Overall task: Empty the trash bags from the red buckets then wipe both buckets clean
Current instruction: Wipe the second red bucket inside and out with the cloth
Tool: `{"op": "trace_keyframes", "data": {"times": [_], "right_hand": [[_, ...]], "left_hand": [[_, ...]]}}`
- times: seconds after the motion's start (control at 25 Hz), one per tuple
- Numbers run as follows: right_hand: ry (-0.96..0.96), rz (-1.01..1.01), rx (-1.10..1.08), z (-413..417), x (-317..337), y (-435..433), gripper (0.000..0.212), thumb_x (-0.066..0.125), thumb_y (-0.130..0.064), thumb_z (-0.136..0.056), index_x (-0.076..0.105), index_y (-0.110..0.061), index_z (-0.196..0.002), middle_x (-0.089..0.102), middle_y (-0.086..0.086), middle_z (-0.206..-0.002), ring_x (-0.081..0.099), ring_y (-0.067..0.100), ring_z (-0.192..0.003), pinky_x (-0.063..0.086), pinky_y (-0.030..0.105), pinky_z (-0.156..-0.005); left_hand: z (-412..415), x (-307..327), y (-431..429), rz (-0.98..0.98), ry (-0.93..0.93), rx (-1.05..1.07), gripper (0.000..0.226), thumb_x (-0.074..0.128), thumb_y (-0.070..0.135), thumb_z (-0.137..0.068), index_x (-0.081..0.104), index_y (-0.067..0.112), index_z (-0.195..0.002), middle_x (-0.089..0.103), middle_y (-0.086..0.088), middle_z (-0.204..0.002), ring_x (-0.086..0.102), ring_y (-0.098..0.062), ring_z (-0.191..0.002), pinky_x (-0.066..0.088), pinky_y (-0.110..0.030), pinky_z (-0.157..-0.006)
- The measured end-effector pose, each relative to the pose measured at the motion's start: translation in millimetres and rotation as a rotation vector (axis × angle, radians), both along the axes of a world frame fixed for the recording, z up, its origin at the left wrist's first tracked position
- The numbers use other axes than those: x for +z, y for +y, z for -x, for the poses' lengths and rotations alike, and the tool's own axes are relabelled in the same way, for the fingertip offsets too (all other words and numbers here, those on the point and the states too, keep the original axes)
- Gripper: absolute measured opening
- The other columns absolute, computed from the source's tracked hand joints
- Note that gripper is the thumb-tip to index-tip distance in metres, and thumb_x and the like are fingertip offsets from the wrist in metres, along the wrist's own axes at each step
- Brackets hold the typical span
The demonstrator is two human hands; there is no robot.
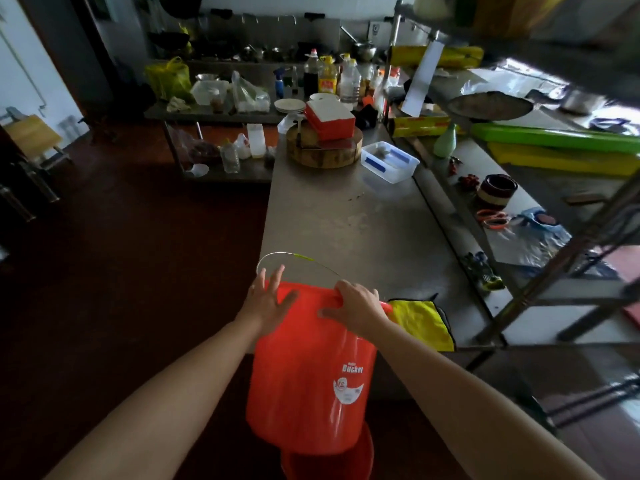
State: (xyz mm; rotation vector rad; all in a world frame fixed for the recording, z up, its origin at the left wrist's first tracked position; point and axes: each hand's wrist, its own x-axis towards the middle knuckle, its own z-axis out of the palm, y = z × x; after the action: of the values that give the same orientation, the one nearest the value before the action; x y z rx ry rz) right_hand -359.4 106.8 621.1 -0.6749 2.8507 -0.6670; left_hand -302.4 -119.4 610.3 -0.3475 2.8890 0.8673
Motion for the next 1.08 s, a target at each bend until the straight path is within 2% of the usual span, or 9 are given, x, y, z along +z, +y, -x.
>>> {"op": "trace_keyframes", "data": {"times": [0.16, 0.24, 0.32, 0.4, 0.48, 0.6, 0.68, 0.84, 1.08], "right_hand": [[0.184, -0.028, 0.079, -36.8, 7.5, 40.9, 0.046, 0.071, -0.064, -0.077, 0.053, -0.026, -0.098, 0.065, -0.007, -0.106, 0.057, 0.021, -0.109, 0.03, 0.04, -0.087], [0.225, -0.042, 0.118, -52.8, 5.6, 69.1, 0.045, 0.07, -0.063, -0.079, 0.055, -0.025, -0.099, 0.064, -0.008, -0.104, 0.056, 0.021, -0.107, 0.026, 0.039, -0.083], [0.254, -0.053, 0.147, -72.7, 1.6, 109.1, 0.046, 0.068, -0.063, -0.08, 0.055, -0.023, -0.098, 0.062, -0.008, -0.1, 0.056, 0.02, -0.102, 0.024, 0.037, -0.081], [0.264, -0.074, 0.177, -92.7, -2.7, 153.1, 0.046, 0.066, -0.064, -0.083, 0.055, -0.022, -0.099, 0.061, -0.009, -0.098, 0.055, 0.019, -0.099, 0.029, 0.038, -0.085], [0.266, -0.095, 0.206, -114.5, -10.3, 196.1, 0.046, 0.063, -0.065, -0.084, 0.055, -0.022, -0.1, 0.061, -0.008, -0.098, 0.055, 0.018, -0.099, 0.032, 0.04, -0.089], [0.24, -0.101, 0.236, -145.5, -22.7, 255.8, 0.049, 0.062, -0.066, -0.085, 0.058, -0.019, -0.1, 0.063, -0.005, -0.097, 0.057, 0.02, -0.099, 0.033, 0.04, -0.09], [0.201, -0.127, 0.275, -167.3, -31.7, 294.1, 0.051, 0.061, -0.064, -0.087, 0.06, -0.015, -0.1, 0.064, 0.0, -0.099, 0.058, 0.024, -0.1, 0.035, 0.042, -0.092], [0.212, -0.192, 0.424, -210.4, -63.2, 334.3, 0.045, 0.063, -0.055, -0.09, 0.064, -0.011, -0.103, 0.066, 0.006, -0.099, 0.061, 0.029, -0.098, 0.043, 0.042, -0.089], [0.025, -0.319, 0.228, -242.3, -91.8, 365.1, 0.044, 0.059, -0.051, -0.094, 0.058, -0.019, -0.124, 0.062, 0.001, -0.123, 0.054, 0.026, -0.12, 0.035, 0.041, -0.103]], "left_hand": [[-22.0, 28.6, 30.9, -0.441, -0.028, 0.117, 0.09, 0.053, 0.034, -0.071, 0.027, 0.024, -0.157, 0.025, -0.023, -0.158, 0.03, -0.032, -0.145, 0.026, -0.043, -0.118], [-31.8, 37.0, 45.8, -0.605, 0.086, 0.26, 0.088, 0.053, 0.023, -0.068, 0.033, 0.02, -0.154, 0.054, -0.022, -0.13, 0.06, -0.026, -0.104, 0.047, -0.035, -0.093], [-45.8, 40.4, 73.1, -0.668, 0.187, 0.394, 0.074, 0.055, 0.013, -0.085, 0.031, 0.02, -0.155, 0.061, -0.01, -0.107, 0.059, -0.019, -0.079, 0.05, -0.025, -0.069], [-57.7, 37.6, 109.5, -0.732, 0.228, 0.517, 0.073, 0.053, 0.014, -0.092, 0.023, 0.019, -0.158, 0.058, 0.001, -0.094, 0.061, -0.021, -0.083, 0.05, -0.028, -0.075], [-67.4, 29.9, 150.9, -0.763, 0.206, 0.607, 0.077, 0.056, 0.019, -0.091, 0.02, 0.019, -0.159, 0.064, -0.011, -0.098, 0.064, -0.028, -0.089, 0.051, -0.039, -0.084], [-77.5, 18.6, 202.6, -0.791, 0.141, 0.75, 0.066, 0.061, 0.021, -0.089, 0.038, 0.01, -0.149, 0.057, -0.01, -0.075, 0.054, -0.022, -0.064, 0.046, -0.031, -0.062], [-82.5, 15.0, 237.1, -0.77, 0.08, 0.683, 0.039, 0.062, 0.017, -0.088, 0.059, 0.002, -0.125, 0.051, -0.005, -0.068, 0.046, -0.018, -0.054, 0.042, -0.029, -0.057], [-90.7, 12.4, 306.3, -0.673, -0.023, 0.326, 0.002, 0.066, 0.017, -0.09, 0.067, 0.016, -0.092, 0.05, 0.002, -0.065, 0.04, -0.011, -0.049, 0.036, -0.024, -0.048], [-94.9, -15.4, 399.8, -0.234, -0.165, -0.166, 0.03, 0.069, 0.042, -0.088, 0.062, 0.02, -0.069, 0.059, 0.004, -0.065, 0.053, -0.014, -0.065, 0.039, -0.029, -0.061]]}}
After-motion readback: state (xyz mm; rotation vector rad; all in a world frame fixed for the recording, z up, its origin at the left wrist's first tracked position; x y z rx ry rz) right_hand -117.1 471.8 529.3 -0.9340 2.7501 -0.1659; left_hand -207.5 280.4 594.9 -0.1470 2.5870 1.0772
